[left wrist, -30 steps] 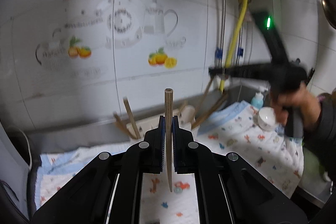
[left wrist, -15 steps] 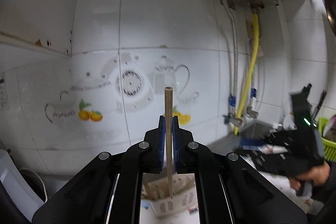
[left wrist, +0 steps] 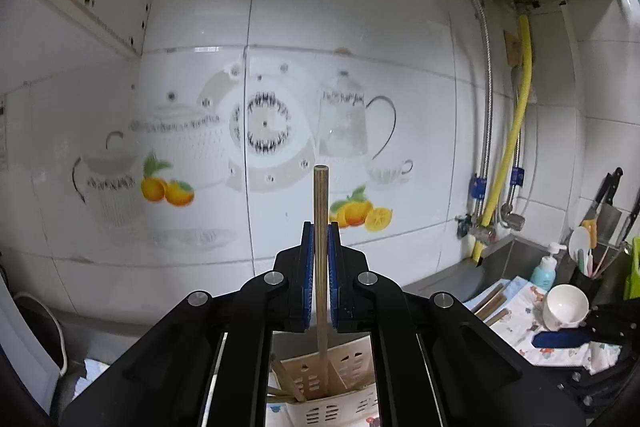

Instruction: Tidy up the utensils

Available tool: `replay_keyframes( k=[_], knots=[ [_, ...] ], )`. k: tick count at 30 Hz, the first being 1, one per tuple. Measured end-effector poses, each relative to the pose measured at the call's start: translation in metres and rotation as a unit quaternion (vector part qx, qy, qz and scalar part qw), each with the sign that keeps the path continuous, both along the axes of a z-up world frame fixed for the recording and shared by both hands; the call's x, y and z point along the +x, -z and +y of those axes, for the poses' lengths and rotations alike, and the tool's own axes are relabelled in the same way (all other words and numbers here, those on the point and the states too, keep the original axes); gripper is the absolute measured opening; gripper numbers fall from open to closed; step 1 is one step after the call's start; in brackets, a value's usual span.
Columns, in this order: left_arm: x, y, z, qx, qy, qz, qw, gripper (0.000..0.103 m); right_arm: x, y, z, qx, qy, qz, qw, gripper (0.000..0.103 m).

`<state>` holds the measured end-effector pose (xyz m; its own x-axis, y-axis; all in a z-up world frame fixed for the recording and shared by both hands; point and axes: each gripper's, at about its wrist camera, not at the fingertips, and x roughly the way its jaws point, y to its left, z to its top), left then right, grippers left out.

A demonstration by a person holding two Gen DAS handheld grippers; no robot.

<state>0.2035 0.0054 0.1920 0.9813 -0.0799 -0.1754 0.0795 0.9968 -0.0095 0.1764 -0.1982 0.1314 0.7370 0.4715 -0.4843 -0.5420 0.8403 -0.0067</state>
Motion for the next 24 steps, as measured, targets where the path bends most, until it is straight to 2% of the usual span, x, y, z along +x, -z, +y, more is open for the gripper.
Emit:
replay_keyframes(
  k=[3,10,14,17,18,22,24],
  knots=[
    [0.006,0.012,0.002,-0.005,0.001,0.016,0.9999,0.005,-0.005,0.010,0.002,-0.001,-0.002,0.006,1.000,0.040],
    [0.016,0.028,0.006,-0.017,0.013,0.046,0.9987,0.005,-0.010,0.028,0.004,0.003,-0.004,0.027,1.000,0.044],
    [0.014,0.030,0.004,-0.015,0.022,0.052,0.9983,0.005,-0.018,0.038,0.007,0.001,-0.004,0.034,0.999,0.054],
    [0.010,0.031,0.001,-0.011,0.028,0.053,0.9981,0.007,-0.022,0.043,0.009,0.000,-0.005,0.038,0.999,0.056],
    [0.008,0.031,0.001,-0.012,0.030,0.053,0.9981,0.008,-0.023,0.045,0.010,-0.001,-0.004,0.040,0.999,0.060],
    [-0.002,0.032,0.001,-0.019,0.038,0.058,0.9974,0.011,-0.029,0.051,0.010,0.004,-0.002,0.048,0.999,0.061],
    [-0.010,0.034,0.001,-0.020,0.041,0.060,0.9972,0.017,-0.032,0.055,0.009,0.008,0.000,0.055,0.998,0.068]
  ],
)
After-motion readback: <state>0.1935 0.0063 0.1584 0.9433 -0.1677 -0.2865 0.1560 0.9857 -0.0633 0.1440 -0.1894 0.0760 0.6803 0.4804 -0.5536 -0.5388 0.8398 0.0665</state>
